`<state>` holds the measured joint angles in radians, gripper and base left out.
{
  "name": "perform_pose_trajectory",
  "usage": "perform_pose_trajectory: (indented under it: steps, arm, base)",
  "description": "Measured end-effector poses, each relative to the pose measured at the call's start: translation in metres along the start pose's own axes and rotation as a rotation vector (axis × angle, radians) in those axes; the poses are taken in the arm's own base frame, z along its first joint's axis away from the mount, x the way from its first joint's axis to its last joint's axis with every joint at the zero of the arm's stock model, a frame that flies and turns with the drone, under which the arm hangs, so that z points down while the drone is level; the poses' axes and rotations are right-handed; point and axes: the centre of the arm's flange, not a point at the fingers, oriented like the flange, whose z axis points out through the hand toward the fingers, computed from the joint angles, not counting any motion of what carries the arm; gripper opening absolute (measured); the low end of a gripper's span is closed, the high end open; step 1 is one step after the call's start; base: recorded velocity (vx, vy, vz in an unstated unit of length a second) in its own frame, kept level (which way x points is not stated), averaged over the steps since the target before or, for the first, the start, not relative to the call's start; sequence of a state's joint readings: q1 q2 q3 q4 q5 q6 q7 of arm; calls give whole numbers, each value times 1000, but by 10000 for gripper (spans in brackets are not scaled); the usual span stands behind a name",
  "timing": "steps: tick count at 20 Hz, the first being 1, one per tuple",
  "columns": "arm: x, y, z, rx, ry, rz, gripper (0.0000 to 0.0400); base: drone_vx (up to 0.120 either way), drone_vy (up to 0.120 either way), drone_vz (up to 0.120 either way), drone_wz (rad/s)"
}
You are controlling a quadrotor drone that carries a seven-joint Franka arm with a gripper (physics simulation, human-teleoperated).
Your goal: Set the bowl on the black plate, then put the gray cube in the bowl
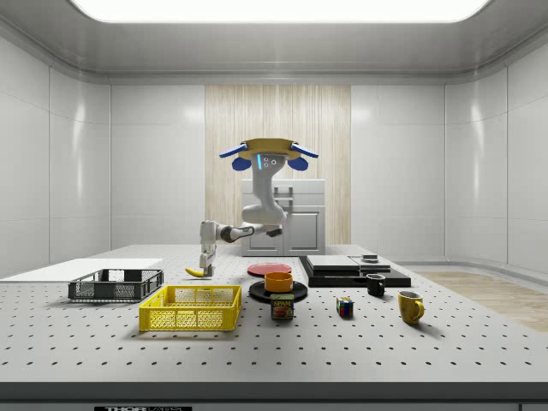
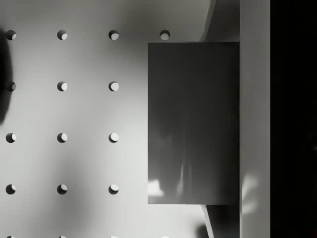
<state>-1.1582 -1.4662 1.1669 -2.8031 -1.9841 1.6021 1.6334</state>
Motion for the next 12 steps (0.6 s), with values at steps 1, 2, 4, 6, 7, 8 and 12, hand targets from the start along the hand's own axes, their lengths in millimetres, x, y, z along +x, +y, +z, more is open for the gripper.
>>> perform_pose_trajectory:
  steps: [1,2,4,6,7,8,12]
  arm:
    - [0,0,-1,0,0,0,250]
    - [0,0,-1,0,0,0,250]
    - [0,0,-2,0,0,0,250]
    - [0,0,-3,0,0,0,250]
    - [0,0,-3,0,0,0,250]
    - [0,0,-3,0,0,0,250]
    - [0,0,-4,0,0,0,250]
  base:
    - [0,0,-120,0]
    - [0,0,-120,0]
    - [0,0,-60,0]
    - [0,0,0,0]
    - [120,0,0,0]
    - [120,0,0,0]
    - [70,0,30,0]
